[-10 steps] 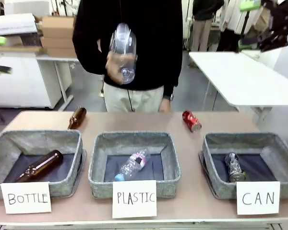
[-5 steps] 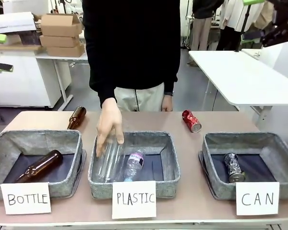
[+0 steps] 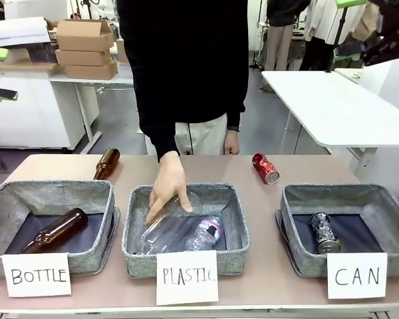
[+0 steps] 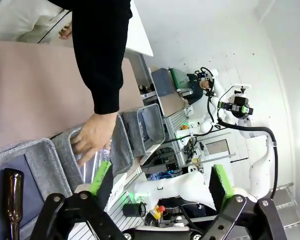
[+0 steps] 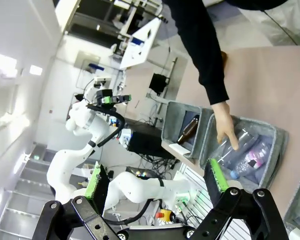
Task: Sort the can waste into the basket.
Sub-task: Pick up the can waste from the table and place it in the right Fabric basket.
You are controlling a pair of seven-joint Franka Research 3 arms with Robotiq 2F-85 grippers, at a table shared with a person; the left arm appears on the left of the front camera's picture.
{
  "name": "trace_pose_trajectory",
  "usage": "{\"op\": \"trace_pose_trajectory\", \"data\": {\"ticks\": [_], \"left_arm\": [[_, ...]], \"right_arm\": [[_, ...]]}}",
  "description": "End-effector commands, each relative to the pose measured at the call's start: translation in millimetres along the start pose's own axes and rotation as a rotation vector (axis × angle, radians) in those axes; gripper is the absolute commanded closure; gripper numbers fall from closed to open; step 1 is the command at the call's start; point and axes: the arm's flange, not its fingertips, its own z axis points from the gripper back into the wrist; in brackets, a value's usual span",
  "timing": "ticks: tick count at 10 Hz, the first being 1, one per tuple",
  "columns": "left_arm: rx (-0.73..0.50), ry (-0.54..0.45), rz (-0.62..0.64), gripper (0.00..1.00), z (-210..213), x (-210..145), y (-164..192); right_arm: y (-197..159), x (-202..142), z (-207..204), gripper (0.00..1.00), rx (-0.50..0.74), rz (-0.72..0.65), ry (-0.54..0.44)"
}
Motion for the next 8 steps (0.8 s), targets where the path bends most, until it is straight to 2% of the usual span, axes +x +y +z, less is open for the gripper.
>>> {"op": "trace_pose_trajectory", "data": {"ticks": [1, 2, 3, 4, 5, 6, 7, 8], "left_arm": [[0.003, 0.004, 0.002, 0.0, 0, -1, -1], [0.003, 0.004, 0.002, 0.0, 0, -1, -1], [0.003, 0.004, 0.002, 0.0, 0, -1, -1], [0.003, 0.004, 0.002, 0.0, 0, -1, -1], [0.003, 0.004, 0.002, 0.0, 0, -1, -1], [0.003, 0.004, 0.002, 0.0, 0, -1, -1], [0.003, 0.004, 0.002, 0.0, 0, -1, -1], [0.003, 0.004, 0.002, 0.0, 0, -1, -1]], "right_arm": [[0, 0, 2, 0.0, -0.001, 0.016, 0.017], [0, 0, 0, 0.0, 0.0, 0.0, 0.0], [4, 31, -34, 0.0, -0.375, 0.05, 0.145], [-22, 65, -54, 0.0, -0.695, 0.053, 0.172], [-57, 86, -70, 0.0, -1.028, 0.021, 0.265], [-94, 93, -89, 0.0, -1.145, 0.023, 0.411], [-125, 91, -112, 0.0, -1.058, 0.059, 0.515], [-151, 85, -138, 0.0, -0.967, 0.036, 0.554]]}}
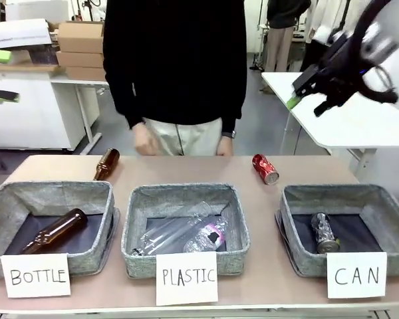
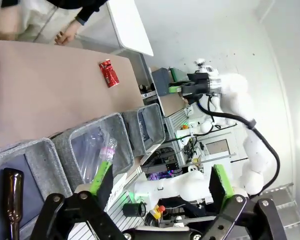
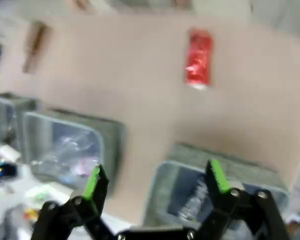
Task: Sort the can waste into the basket.
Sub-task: Pick up the can waste from the table and place it in the right Fabric basket.
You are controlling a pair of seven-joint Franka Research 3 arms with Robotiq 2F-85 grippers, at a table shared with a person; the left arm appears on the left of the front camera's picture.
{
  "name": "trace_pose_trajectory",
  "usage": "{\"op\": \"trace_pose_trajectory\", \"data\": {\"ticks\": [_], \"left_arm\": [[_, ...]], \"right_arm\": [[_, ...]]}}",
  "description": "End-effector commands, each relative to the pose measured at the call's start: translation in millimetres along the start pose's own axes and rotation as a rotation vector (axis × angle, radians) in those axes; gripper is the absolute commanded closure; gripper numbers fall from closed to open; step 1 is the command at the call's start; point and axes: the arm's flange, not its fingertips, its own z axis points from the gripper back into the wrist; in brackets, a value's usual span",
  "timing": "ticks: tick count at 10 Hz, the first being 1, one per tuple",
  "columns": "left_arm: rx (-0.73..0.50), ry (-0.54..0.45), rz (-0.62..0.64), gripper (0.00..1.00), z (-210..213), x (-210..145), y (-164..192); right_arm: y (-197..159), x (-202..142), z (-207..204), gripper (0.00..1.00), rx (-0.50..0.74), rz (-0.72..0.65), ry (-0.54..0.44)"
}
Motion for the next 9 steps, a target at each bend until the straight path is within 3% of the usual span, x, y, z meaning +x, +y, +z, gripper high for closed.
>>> {"op": "trace_pose_trajectory", "data": {"ticks": [1, 2, 3, 4, 5, 7, 9], "left_arm": [[0.001, 0.003, 0.0, 0.0, 1, -1, -2], [0.001, 0.003, 0.0, 0.0, 1, -1, -2], [0.001, 0.003, 0.0, 0.0, 1, -1, -2], [0.001, 0.003, 0.0, 0.0, 1, -1, -2], [0.001, 0.003, 0.0, 0.0, 1, -1, -2], [0.001, 0.003, 0.0, 0.0, 1, -1, -2], [0.001, 0.003, 0.0, 0.0, 1, -1, -2]], "right_arm": [[12, 10, -13, 0.0, 0.022, -0.019, 0.228], [15, -10, 51, 0.0, 0.294, -0.096, 0.175], [-2, 0, -35, 0.0, -0.035, -0.001, 0.122], [-2, 0, -35, 0.0, -0.035, -0.001, 0.122], [7, -5, -15, 0.0, 0.07, -0.014, 0.187], [2, 64, -78, 0.0, -0.037, -0.003, 0.117], [-8, 100, -134, 0.0, -0.154, -0.048, 0.119]]}}
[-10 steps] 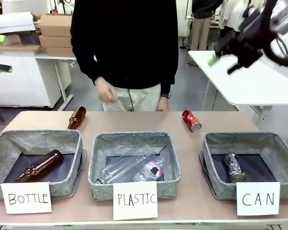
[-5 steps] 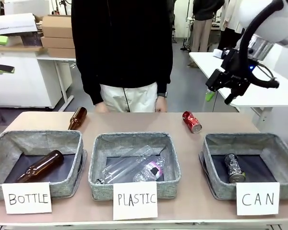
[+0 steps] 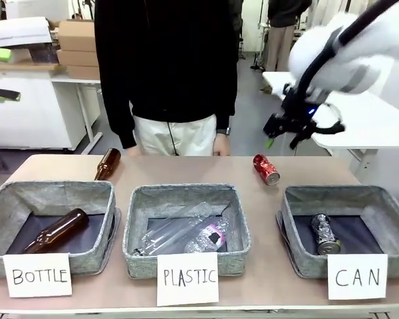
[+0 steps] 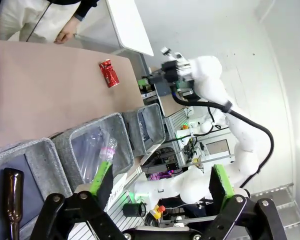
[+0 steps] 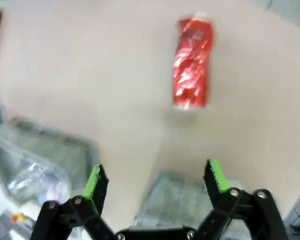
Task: Sort the can waste into the basket.
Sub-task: Pick up the can waste from the table and place it in the right Fabric basket.
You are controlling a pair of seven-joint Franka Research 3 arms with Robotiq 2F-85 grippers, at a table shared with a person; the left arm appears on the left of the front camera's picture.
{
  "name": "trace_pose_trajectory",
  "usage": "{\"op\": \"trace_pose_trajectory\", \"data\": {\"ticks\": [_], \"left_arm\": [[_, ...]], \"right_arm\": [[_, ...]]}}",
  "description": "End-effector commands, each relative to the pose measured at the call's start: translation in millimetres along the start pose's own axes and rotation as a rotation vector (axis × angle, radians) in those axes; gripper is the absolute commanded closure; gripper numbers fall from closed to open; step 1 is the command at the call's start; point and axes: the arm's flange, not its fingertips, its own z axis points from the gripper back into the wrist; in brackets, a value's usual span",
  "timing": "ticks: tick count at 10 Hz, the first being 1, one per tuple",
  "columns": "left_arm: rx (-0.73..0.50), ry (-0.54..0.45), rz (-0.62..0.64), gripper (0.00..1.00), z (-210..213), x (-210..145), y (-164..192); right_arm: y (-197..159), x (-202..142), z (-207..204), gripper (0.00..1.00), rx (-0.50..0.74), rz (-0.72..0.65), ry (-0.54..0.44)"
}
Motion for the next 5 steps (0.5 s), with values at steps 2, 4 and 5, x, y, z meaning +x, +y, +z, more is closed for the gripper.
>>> {"op": "trace_pose_trajectory", "data": {"ticks": [2, 4, 5], "left_arm": [[0.001, 0.003, 0.001, 0.0, 1, 0, -2], [0.001, 0.003, 0.001, 0.0, 1, 0, -2], [0.001, 0.003, 0.001, 0.0, 1, 0, -2]], "right_arm": [[-2, 50, -54, 0.0, -0.161, -0.052, 0.023], [-10, 63, -96, 0.0, -0.164, -0.088, 0.013], [-16, 65, -112, 0.0, -0.148, -0.107, 0.049]]}}
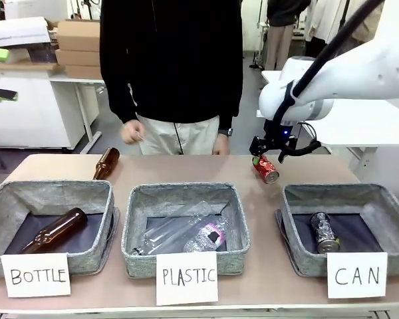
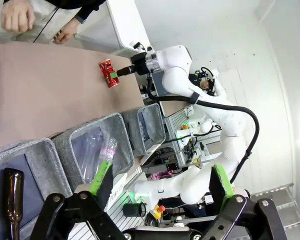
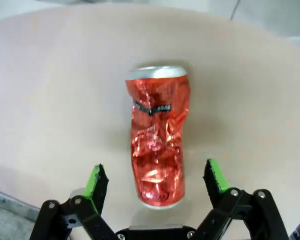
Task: Sort the can waste into the basket.
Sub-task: Pick up the can waste from the table and place it in the right Fabric basket.
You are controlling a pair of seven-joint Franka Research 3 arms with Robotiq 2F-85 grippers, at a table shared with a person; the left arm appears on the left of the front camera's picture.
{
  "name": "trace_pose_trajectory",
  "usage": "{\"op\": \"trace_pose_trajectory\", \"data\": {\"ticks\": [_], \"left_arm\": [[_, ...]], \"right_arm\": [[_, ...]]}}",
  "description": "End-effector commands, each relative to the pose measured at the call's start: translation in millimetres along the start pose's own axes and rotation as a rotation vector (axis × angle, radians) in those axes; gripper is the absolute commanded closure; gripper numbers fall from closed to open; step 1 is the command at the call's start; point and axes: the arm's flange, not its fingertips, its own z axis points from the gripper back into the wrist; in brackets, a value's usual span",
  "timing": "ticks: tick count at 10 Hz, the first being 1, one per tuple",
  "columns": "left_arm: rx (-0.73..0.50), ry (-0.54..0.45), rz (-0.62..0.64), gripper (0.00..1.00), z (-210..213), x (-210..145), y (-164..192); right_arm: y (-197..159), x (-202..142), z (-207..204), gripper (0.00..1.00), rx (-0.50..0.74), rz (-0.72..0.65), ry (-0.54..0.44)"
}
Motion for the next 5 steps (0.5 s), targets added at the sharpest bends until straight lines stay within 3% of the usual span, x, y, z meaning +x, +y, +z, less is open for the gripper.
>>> {"op": "trace_pose_trajectory", "data": {"ticks": [1, 4, 5], "left_arm": [[0.001, 0.003, 0.001, 0.0, 1, -1, -2], [0.001, 0.003, 0.001, 0.0, 1, -1, -2], [0.001, 0.003, 0.001, 0.0, 1, -1, -2]], "right_arm": [[0, 12, -14, 0.0, -0.038, -0.068, 0.019], [6, 15, -25, 0.0, -0.061, -0.064, 0.048], [5, 15, -26, 0.19, -0.063, -0.064, 0.05]]}}
